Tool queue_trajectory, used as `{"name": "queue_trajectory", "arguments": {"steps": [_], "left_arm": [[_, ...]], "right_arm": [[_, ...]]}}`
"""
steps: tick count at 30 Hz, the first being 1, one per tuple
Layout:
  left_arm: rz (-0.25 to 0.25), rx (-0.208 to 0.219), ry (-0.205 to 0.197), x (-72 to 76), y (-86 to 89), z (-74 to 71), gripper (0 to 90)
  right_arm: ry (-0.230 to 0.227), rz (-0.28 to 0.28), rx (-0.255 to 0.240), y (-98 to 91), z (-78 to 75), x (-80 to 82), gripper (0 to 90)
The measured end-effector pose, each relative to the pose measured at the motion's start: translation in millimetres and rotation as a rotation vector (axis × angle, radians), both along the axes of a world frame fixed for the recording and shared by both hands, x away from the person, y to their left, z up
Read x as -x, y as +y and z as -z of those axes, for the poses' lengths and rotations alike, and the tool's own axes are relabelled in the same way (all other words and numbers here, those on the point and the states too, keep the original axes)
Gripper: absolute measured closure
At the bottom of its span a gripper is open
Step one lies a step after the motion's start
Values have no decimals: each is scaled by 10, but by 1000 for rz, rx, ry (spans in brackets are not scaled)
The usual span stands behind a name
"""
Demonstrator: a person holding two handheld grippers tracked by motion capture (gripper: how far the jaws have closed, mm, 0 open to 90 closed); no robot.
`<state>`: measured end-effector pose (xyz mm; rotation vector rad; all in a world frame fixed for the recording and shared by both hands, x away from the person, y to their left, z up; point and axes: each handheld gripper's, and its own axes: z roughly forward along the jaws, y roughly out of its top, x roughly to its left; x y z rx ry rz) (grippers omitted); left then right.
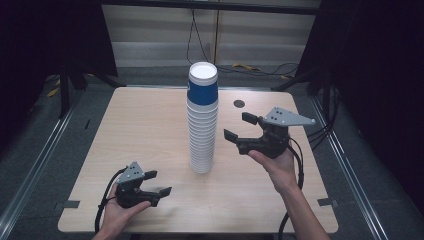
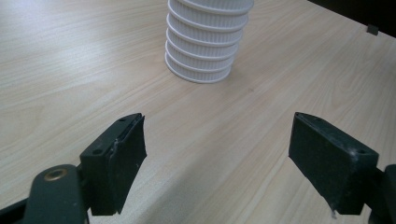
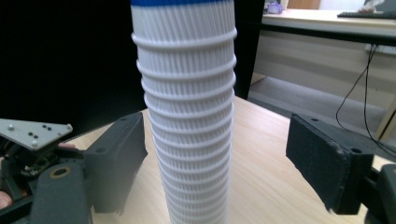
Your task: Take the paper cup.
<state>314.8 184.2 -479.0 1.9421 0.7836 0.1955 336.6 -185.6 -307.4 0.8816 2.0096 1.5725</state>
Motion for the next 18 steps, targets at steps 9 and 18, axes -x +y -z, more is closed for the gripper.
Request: {"name": "queue_trajectory", "arguments": {"steps": [9, 18], "left_arm": [[5, 0, 3, -4, -4, 0, 188], [1, -2, 5, -2, -8, 3, 198]], "right_arm": [[-31, -44, -14, 125, -207, -27, 201], [-47, -89, -15, 148, -489, -113, 203]]}}
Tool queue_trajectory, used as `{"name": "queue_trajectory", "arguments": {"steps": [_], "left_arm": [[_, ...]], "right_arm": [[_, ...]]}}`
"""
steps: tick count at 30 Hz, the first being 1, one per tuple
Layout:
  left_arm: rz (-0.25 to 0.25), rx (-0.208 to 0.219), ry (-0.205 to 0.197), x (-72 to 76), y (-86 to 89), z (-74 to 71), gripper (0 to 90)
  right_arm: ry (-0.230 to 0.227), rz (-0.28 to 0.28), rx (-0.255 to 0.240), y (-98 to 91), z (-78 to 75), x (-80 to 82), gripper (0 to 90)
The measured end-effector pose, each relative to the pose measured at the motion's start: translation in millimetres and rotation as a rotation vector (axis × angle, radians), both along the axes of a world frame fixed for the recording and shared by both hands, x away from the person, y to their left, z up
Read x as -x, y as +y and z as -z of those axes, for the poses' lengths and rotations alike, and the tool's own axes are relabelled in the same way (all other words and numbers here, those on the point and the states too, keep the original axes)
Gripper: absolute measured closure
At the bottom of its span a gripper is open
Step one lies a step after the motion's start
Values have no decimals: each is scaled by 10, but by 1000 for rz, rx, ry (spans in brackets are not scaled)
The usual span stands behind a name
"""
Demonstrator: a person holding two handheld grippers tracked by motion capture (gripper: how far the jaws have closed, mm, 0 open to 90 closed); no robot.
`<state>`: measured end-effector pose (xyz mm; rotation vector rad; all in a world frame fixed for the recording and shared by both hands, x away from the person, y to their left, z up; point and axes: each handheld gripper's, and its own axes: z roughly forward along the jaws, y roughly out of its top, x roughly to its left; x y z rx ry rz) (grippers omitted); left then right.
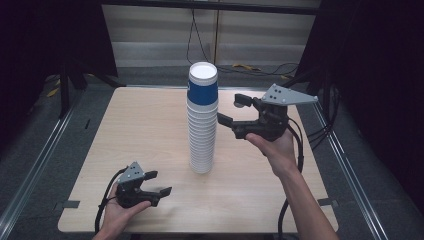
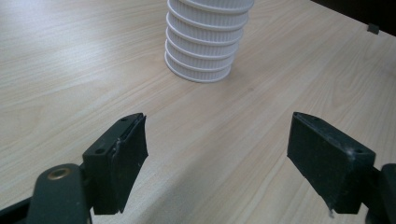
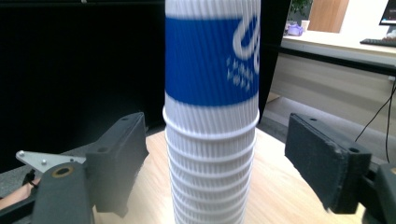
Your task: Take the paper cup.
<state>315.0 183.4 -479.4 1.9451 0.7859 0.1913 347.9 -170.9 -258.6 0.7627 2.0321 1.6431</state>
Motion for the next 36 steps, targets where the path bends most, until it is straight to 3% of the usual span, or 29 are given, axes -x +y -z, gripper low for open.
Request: {"name": "queue_trajectory", "arguments": {"steps": [5, 12, 20, 23, 36], "left_arm": [[1, 0, 1, -2, -1, 1, 198], [9, -8, -2, 8, -6, -1, 198], [5, -9, 6, -2, -9, 5, 198], [7, -6, 5, -4, -9, 5, 198], [7, -4, 7, -5, -2, 6, 202]], "right_arm": [[-13, -24, -3, 90, -142, -35, 183], [-10, -41, 9, 190, -192, -104, 182], [-13, -31, -14, 235, -282, -196, 175], [-15, -26, 10, 293, -331, -236, 171], [47, -30, 62, 491, -379, -491, 169]]}}
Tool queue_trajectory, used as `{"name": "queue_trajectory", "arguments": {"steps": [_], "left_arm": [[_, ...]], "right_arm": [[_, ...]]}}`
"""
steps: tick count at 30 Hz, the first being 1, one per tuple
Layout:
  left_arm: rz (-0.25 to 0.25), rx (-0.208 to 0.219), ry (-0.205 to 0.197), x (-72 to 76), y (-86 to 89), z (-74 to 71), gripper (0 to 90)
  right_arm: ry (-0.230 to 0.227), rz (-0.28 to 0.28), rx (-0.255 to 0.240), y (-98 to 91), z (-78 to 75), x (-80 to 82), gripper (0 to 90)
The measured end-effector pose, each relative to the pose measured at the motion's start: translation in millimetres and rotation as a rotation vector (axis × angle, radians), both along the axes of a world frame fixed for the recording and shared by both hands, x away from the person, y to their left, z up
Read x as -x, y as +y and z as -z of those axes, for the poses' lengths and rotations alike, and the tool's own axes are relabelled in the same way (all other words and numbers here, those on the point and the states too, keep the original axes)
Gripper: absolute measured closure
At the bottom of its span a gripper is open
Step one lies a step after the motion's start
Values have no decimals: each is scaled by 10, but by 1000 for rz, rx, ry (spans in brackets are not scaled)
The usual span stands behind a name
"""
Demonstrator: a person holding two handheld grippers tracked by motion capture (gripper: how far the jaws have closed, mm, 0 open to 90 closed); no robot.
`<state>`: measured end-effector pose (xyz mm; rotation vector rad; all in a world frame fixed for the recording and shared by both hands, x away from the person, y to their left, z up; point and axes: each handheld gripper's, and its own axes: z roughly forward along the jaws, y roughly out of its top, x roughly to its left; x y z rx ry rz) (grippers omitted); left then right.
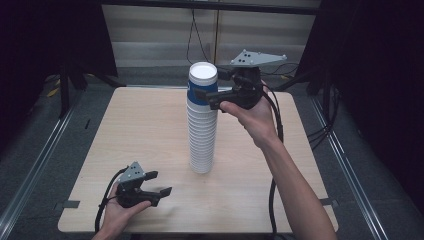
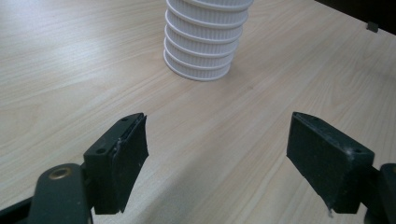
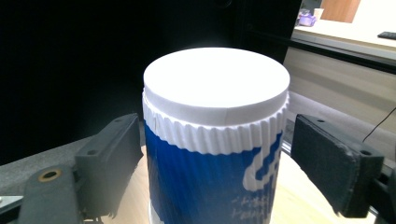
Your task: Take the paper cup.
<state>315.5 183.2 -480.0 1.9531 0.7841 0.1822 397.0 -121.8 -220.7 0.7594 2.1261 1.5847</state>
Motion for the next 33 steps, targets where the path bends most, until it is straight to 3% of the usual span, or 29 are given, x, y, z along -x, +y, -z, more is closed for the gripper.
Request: {"name": "queue_trajectory", "arguments": {"steps": [6, 20, 33], "left_arm": [[11, -5, 3, 0, -17, 4, 202], [11, -6, 8, -4, -17, 7, 202], [15, -4, 7, 0, -27, 7, 202]], "right_arm": [[18, -9, 8, 31, -10, -59, 177], [5, -20, 40, 132, -34, -104, 256], [-2, -9, 16, 117, -69, -95, 268]]}}
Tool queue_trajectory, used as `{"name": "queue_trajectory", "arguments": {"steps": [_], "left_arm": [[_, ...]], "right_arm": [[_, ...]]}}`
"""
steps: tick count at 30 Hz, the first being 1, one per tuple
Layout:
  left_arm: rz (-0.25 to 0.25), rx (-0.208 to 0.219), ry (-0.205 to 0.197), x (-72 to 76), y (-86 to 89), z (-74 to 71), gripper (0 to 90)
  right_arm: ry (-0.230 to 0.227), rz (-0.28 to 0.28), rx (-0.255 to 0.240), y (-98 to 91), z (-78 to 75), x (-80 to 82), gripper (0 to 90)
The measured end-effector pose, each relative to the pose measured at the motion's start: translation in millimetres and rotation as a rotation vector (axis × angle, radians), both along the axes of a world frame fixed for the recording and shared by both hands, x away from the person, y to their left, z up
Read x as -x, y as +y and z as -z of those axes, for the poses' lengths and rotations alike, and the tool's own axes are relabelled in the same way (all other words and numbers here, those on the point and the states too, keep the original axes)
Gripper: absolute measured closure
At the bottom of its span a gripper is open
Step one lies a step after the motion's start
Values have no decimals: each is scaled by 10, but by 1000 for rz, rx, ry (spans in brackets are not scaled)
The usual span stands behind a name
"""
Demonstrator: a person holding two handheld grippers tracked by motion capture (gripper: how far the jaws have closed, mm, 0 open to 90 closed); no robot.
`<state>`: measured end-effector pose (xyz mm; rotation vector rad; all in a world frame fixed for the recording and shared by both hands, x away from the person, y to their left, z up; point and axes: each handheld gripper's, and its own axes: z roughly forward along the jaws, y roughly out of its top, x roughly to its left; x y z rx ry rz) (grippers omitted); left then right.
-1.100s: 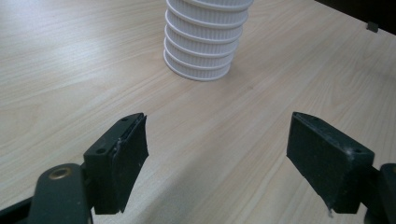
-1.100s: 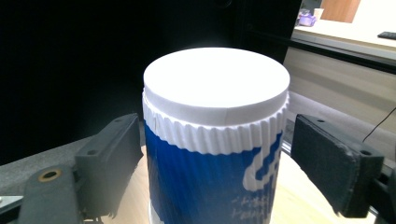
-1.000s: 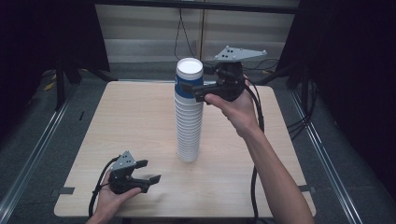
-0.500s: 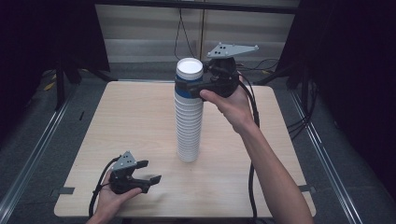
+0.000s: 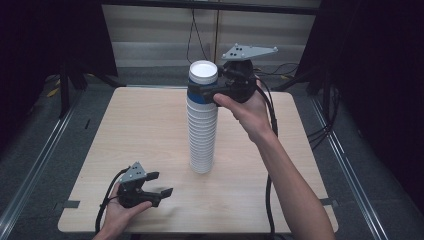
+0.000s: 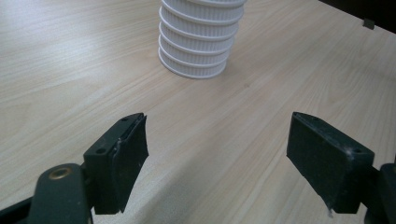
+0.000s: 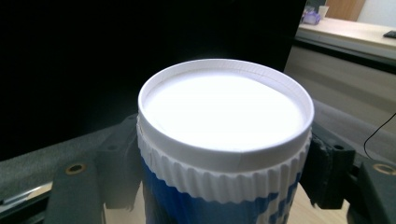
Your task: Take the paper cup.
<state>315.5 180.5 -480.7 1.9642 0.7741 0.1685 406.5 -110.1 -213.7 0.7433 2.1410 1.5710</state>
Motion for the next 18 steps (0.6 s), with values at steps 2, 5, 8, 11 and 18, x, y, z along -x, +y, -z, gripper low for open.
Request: {"name": "queue_trajectory", "arguments": {"steps": [2, 5, 8, 11, 18], "left_arm": [[-1, 1, 0, 1, 1, -1, 202], [-2, 0, -1, 1, 4, -1, 202], [-2, 0, -2, 1, 2, -1, 201], [0, 1, -2, 1, 2, -1, 199], [4, -3, -2, -1, -1, 2, 199]], "right_arm": [[-8, -2, -7, -4, -13, 8, 269], [-11, -1, -11, -4, -21, 15, 270], [-30, 0, -29, -12, -38, 39, 272], [-45, 5, -44, -15, -47, 48, 275], [-84, 24, -101, -38, -120, 87, 283]]}}
